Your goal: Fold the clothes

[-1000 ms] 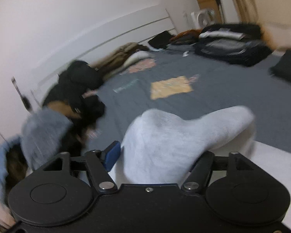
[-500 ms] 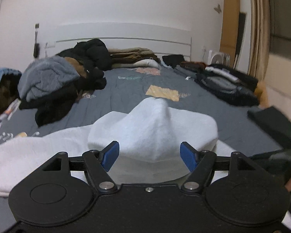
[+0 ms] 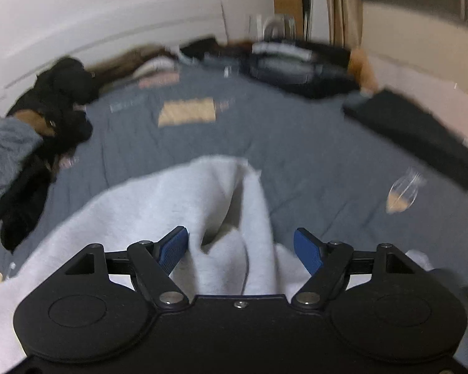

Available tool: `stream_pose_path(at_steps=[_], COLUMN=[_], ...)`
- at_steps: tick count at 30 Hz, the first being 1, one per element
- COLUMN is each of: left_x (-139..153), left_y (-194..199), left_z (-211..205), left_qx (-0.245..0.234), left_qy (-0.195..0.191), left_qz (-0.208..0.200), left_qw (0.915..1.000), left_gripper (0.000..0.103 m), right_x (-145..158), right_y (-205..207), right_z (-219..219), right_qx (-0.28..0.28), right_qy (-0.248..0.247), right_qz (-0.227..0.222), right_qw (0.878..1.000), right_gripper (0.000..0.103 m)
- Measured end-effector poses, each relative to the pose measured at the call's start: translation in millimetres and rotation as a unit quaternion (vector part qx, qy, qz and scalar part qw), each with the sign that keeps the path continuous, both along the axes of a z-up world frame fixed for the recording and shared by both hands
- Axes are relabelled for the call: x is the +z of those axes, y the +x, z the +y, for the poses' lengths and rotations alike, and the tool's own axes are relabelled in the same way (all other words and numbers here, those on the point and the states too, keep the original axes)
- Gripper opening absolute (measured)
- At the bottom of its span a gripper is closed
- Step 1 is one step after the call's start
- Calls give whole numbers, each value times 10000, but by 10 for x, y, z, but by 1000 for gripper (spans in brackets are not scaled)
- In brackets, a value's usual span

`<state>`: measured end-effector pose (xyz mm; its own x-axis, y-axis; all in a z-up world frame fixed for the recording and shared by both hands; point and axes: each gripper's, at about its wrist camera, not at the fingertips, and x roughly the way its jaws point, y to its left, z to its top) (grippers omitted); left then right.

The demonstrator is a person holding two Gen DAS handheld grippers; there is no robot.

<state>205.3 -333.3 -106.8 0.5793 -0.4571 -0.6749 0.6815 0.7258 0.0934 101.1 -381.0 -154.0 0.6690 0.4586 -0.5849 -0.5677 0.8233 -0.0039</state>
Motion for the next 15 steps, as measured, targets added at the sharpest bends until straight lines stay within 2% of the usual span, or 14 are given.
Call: stream_pose_path(at_steps=[3, 6, 7, 8, 9, 11, 13, 15], left_x=[-249, -424, -455, -472, -477, -436, -329, -236], left_y=[130, 217, 244, 257, 284, 358, 397, 378], left_z=[-114, -226, -255, -273, -259, -133, 130, 492], left_qx=[-162, -239, -236, -277, -272, -92, 239, 649], left_qy=[411, 947, 1054, 1123, 1103, 766, 130, -645], left_qz=[287, 300, 285, 256, 291, 489, 612, 732], left_qw=[9986, 9948, 9937, 9930, 9931, 9958, 9978, 9931], left_gripper=[72, 73, 66, 46, 39, 32, 29, 28], right_x=[-13, -27, -32, -36, -35, -32, -19, 0], right_y=[-32, -24, -21, -18, -3, 25, 37, 18], right_z=[5, 9, 11, 11, -7, -43, -99, -160], right_qx=[22, 20, 20, 17, -10, -62, -62, -18], right_qy=[-96, -152, -170, -186, -168, -130, -5, 137], right_qz=[-4, 0, 1, 4, 29, 80, 133, 217], right_qw=[10000, 9999, 9999, 9998, 9999, 9999, 9999, 9997], right_gripper=[12, 12, 13, 13, 13, 14, 14, 16])
